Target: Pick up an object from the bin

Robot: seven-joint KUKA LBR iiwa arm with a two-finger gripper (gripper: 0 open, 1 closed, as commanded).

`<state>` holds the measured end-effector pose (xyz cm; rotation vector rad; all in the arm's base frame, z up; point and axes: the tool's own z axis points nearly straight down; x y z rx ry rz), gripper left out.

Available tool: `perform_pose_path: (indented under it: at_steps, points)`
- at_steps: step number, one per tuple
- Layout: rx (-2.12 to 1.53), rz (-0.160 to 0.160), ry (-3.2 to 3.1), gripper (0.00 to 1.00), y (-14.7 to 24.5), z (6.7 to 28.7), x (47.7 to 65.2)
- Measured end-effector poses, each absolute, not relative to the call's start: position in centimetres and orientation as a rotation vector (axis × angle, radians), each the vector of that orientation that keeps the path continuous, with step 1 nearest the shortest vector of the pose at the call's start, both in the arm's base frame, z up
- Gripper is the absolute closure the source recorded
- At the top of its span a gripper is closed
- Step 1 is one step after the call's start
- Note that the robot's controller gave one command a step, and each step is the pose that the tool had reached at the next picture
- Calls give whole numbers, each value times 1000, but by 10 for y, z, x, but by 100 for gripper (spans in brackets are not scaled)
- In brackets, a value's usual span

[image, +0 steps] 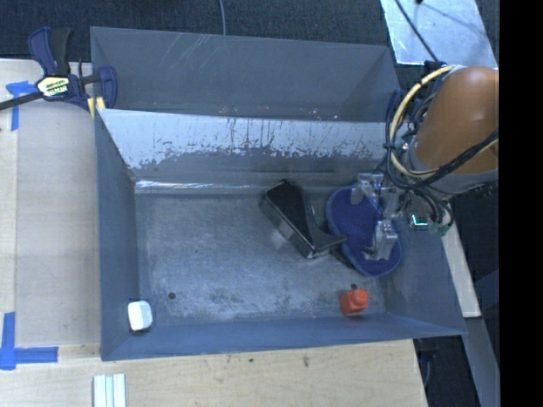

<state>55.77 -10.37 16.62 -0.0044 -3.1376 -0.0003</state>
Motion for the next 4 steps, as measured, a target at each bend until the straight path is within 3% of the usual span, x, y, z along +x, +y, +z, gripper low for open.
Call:
perform_pose_path:
  at_steps: [1,2,3,4]
  points:
    - [-743,-3,-3053,0,-117,123,555]
    - [-1189,-2,-2911,0,-104,110,513]
    - [-2046,0,-2386,0,-84,121,582]
    - [-1815,12,-2555,0,-103,77,594]
